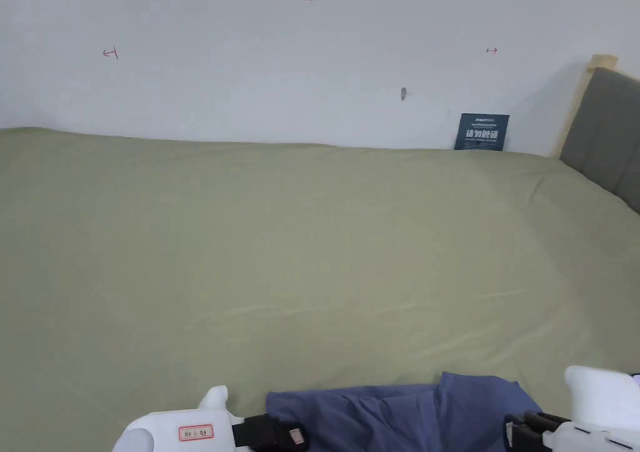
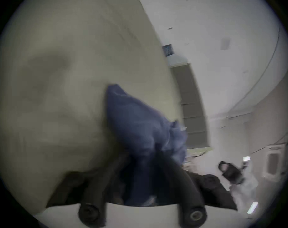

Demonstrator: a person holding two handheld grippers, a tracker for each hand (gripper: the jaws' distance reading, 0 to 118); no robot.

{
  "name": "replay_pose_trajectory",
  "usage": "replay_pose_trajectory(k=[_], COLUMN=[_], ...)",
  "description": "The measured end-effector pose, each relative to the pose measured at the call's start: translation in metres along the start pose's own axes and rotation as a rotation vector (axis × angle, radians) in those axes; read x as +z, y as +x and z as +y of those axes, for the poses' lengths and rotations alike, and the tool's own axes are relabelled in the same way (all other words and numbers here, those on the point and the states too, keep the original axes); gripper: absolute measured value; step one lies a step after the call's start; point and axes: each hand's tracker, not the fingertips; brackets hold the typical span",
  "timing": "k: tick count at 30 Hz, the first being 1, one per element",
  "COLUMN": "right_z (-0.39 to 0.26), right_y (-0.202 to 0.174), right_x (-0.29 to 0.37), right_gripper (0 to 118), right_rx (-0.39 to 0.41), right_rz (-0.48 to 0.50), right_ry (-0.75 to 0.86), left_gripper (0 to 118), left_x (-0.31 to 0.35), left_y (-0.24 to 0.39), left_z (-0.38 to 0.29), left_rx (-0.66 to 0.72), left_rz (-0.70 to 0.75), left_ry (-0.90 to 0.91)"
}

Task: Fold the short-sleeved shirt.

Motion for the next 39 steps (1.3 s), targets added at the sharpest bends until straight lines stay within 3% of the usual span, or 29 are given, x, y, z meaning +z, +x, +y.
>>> replay_pose_trajectory(k=[1, 3, 8, 17, 23, 30, 36, 38, 39], right_z=[0.000, 0.000, 0.000, -0.003, -0.006, -0.011, -0.015, -0.017, -0.017], right_y=[-0.001, -0.002, -0.011, -0.025, -0.037, -0.040, -0.022, -0.015, -0.012], right_x=[-0.004, -0.015, -0.030, -0.051, -0.061, -0.064, -0.053, -0.049, -0.048], right_gripper=[1, 1, 1, 1, 1, 1, 1, 1, 1], right_rx=[0.023, 0.014, 0.017, 0.044, 0.051, 0.052, 0.011, 0.001, -0.005], right_rz=[-0.025, -0.033, -0.019, 0.006, 0.039, 0.060, 0.051, 0.039, 0.034], right_ry=[-0.009, -0.034, -0.071, -0.090, -0.114, -0.138, -0.128, -0.125, -0.123], left_gripper=[12, 12, 12, 12, 12, 12, 12, 24, 43], left_x=[0.003, 0.008, 0.036, 0.169, 0.230, 0.168, 0.075, 0.054, 0.045], left_y=[0.002, 0.004, -0.014, -0.023, -0.044, 0.054, 0.085, 0.090, 0.092], left_z=[-0.002, -0.003, 0.019, 0.044, 0.062, 0.047, 0.051, 0.049, 0.049], left_rx=[-0.060, -0.053, -0.048, -0.092, -0.050, -0.220, -0.269, -0.291, -0.317], left_rz=[0.048, -0.074, -0.071, 0.107, 0.271, 0.375, 0.283, 0.263, 0.227], left_ry=[0.023, 0.018, 0.045, 0.191, 0.293, 0.214, 0.049, -0.014, -0.057])
